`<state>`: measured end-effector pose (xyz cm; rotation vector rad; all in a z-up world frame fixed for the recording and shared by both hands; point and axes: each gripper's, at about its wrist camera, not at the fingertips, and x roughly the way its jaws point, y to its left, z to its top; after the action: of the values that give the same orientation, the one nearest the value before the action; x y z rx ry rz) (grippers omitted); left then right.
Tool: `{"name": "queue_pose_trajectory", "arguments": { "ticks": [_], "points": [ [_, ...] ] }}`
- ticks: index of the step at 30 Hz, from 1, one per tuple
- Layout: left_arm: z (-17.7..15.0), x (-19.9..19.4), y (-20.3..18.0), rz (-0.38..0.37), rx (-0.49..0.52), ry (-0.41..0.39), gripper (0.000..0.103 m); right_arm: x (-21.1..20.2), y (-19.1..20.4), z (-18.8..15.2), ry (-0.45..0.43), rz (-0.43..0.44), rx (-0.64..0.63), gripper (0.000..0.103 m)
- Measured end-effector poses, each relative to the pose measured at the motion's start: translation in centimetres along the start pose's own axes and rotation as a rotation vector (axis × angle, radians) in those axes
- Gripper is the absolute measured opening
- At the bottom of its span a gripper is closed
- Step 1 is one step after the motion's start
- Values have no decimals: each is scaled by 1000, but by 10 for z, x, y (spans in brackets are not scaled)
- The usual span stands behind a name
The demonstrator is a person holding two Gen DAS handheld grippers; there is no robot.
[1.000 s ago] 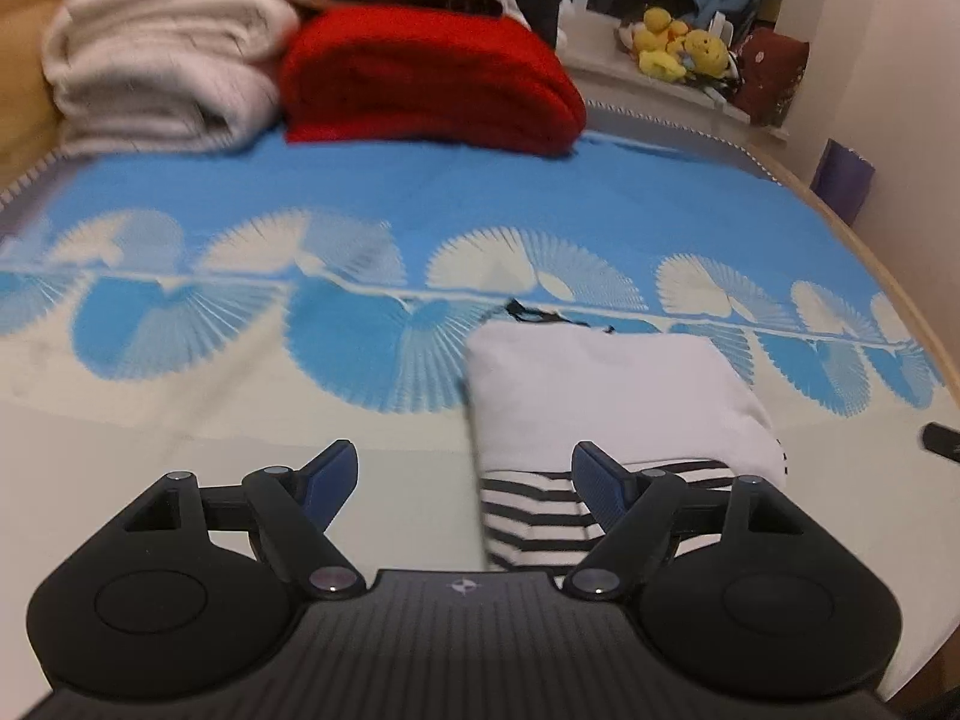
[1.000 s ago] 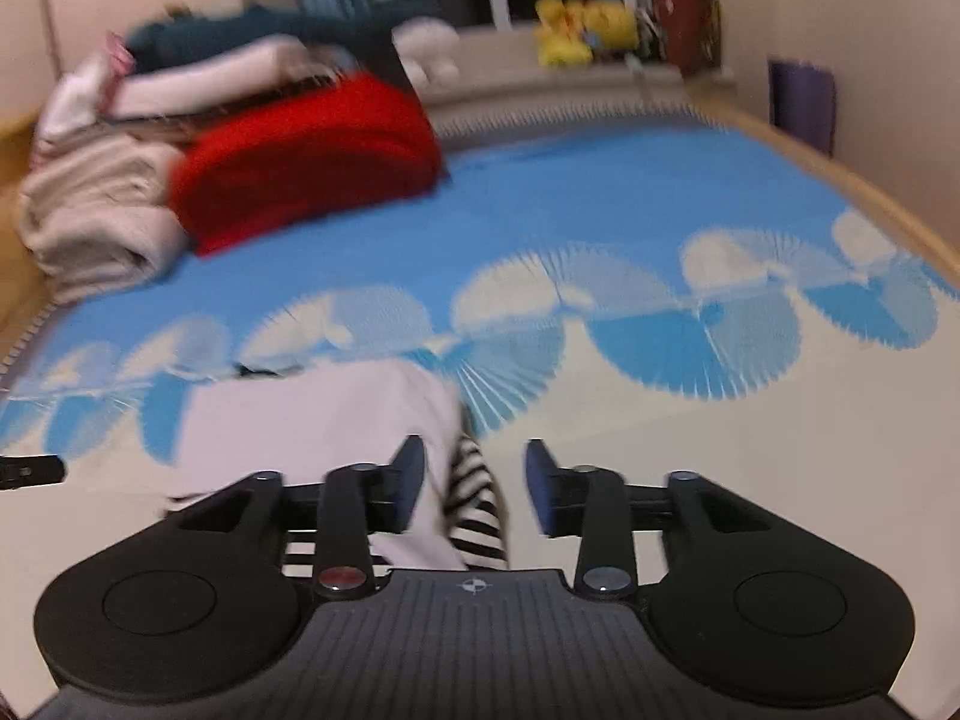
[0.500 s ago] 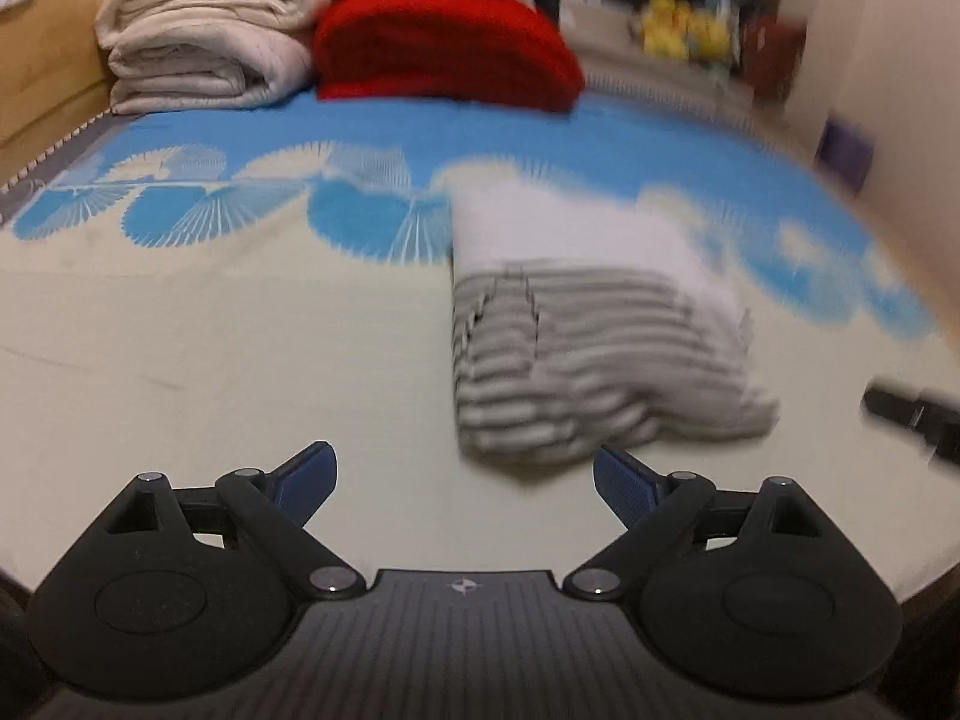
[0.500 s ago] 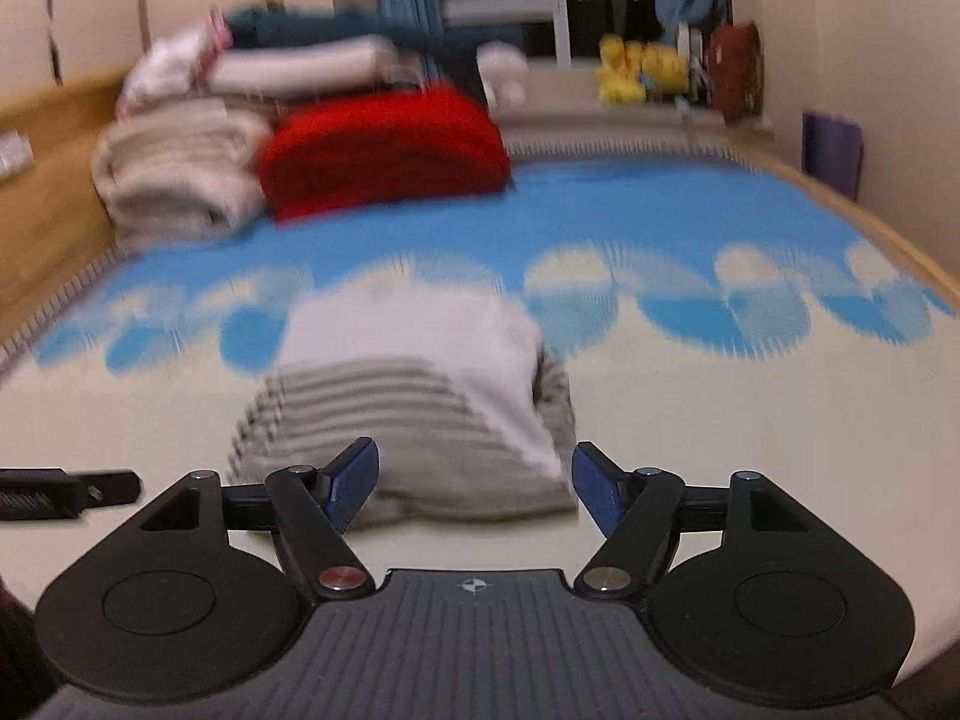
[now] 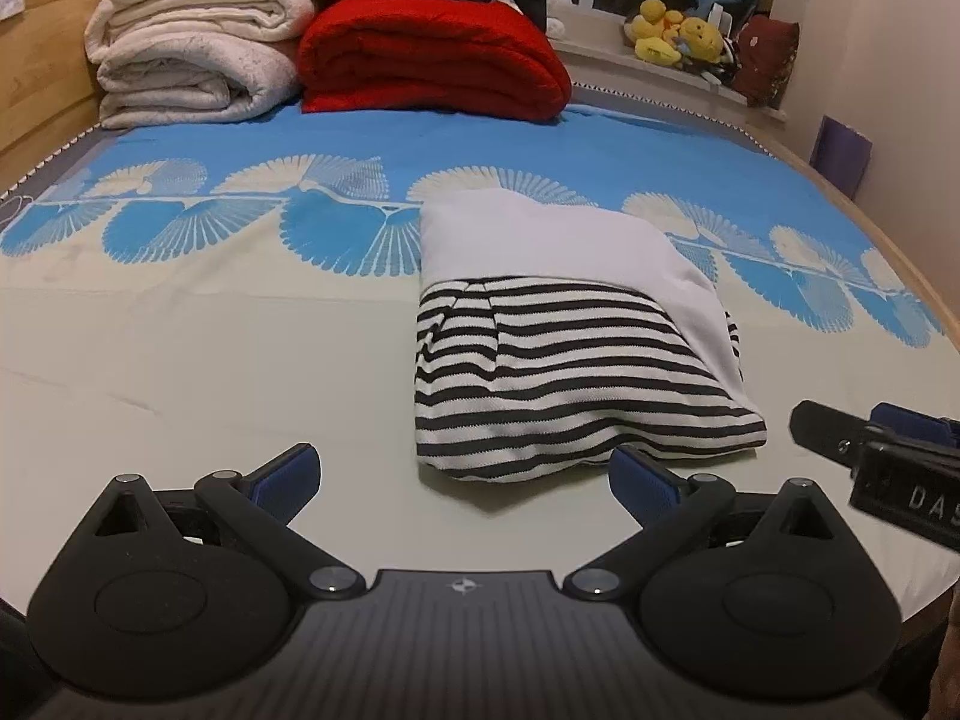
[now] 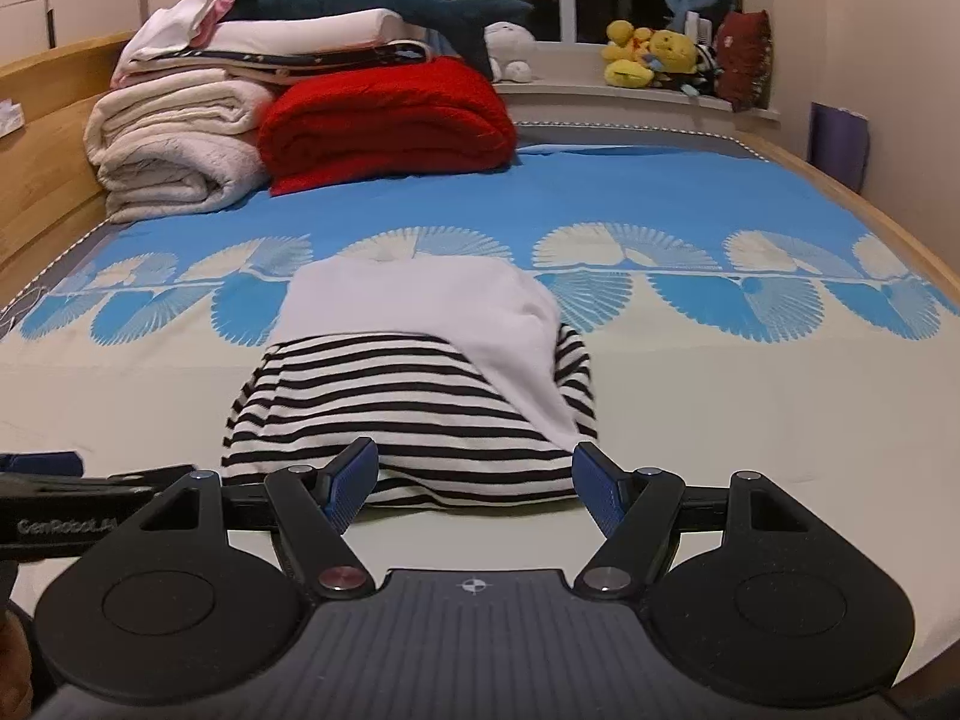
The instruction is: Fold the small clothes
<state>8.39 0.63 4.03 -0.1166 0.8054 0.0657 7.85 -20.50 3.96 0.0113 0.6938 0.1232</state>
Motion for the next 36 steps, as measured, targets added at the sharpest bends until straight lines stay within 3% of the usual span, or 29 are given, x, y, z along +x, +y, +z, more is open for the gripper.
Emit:
{"name": "queue_pose_trajectory", "arguments": {
  "ticks": [36],
  "points": [
    [-4, 10, -1, -3, 4, 23, 102, 15, 19, -3, 14, 3, -68, 73]
  ]
}}
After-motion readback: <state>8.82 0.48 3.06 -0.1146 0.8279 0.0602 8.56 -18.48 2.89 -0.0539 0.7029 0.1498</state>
